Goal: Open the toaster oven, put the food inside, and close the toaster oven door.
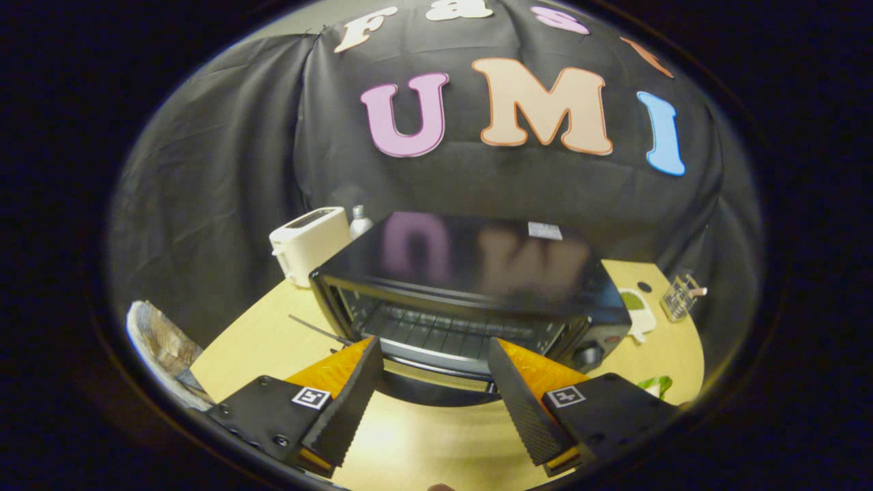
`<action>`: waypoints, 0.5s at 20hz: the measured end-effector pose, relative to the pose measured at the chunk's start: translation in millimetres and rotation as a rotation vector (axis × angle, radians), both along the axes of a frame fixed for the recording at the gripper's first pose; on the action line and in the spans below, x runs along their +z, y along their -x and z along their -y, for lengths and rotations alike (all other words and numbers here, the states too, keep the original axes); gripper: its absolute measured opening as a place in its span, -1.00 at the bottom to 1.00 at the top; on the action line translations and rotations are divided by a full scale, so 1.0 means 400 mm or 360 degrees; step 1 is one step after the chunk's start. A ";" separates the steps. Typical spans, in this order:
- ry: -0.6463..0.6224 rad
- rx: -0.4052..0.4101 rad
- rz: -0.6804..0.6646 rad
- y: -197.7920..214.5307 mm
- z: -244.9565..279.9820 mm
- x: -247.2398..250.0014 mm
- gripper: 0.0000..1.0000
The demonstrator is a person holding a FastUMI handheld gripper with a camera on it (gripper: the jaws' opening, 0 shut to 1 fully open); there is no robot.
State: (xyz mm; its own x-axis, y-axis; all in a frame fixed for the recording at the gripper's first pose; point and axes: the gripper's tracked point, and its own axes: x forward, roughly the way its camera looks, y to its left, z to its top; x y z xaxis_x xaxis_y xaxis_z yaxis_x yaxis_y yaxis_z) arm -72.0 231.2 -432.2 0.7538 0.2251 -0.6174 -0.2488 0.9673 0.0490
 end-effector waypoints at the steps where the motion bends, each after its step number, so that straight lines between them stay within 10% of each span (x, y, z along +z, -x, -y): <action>1: -0.0004 0.0017 -0.0037 0.029 -0.001 -0.010 0.98; 10: 0.0016 0.0199 -0.0297 0.197 -0.030 -0.164 1.00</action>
State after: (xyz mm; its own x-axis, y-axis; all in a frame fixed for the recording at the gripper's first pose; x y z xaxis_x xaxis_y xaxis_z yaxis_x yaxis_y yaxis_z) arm -150.7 243.2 -497.8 0.5930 0.3027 -0.7461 -0.3543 0.9302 0.0957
